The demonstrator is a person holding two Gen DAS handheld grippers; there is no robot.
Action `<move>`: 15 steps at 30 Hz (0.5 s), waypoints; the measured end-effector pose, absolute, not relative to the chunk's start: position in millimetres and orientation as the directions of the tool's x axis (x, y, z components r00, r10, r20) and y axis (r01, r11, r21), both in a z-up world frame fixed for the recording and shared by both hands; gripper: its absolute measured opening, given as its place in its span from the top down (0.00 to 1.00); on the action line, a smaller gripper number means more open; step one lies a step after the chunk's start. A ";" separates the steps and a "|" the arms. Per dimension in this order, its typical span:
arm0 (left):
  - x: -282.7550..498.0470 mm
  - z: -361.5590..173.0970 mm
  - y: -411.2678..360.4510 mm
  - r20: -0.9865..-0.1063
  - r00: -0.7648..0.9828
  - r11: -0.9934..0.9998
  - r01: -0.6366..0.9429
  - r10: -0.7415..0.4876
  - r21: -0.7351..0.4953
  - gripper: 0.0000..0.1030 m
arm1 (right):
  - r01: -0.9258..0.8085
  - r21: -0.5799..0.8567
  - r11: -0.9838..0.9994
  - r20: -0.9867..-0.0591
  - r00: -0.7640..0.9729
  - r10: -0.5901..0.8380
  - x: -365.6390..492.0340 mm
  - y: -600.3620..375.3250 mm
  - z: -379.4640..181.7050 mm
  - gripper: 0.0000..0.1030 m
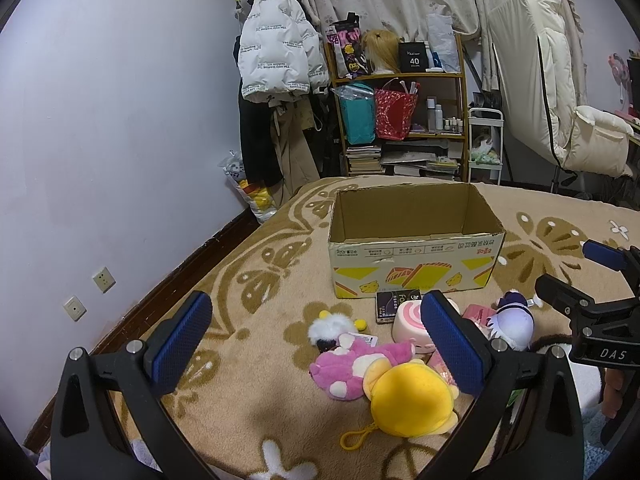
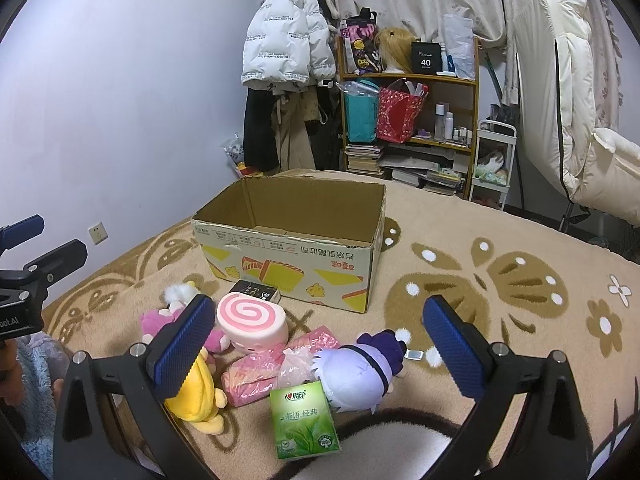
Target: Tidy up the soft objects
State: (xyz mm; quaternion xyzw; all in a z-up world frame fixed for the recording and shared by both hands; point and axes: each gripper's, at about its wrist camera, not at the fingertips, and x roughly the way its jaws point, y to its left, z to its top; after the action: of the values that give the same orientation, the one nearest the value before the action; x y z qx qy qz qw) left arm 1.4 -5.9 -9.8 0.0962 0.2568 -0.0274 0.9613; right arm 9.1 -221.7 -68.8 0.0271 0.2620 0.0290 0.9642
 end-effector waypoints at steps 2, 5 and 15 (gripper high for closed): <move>0.7 -10.9 -5.5 -0.499 0.867 0.979 0.105 -0.005 0.172 0.00 | -0.042 0.067 0.997 -0.505 0.860 0.070 9.5 -222.3 -68.2 0.00; 0.7 -11.6 -4.5 -0.499 0.866 0.979 0.106 -0.005 0.174 0.00 | -0.041 0.068 0.997 -0.505 0.860 0.069 9.5 -221.8 -68.1 0.00; 0.0 -12.5 -4.7 -0.501 0.866 0.979 0.106 -0.004 0.175 0.00 | -0.041 0.065 0.997 -0.507 0.859 0.069 9.6 -221.7 -67.9 0.00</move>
State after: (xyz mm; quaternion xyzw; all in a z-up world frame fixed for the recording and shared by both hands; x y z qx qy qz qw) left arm 0.0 -4.7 -12.5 0.0986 0.2576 -0.0287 0.9608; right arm 9.6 -221.7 -67.9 0.0261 0.2636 0.0285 0.9639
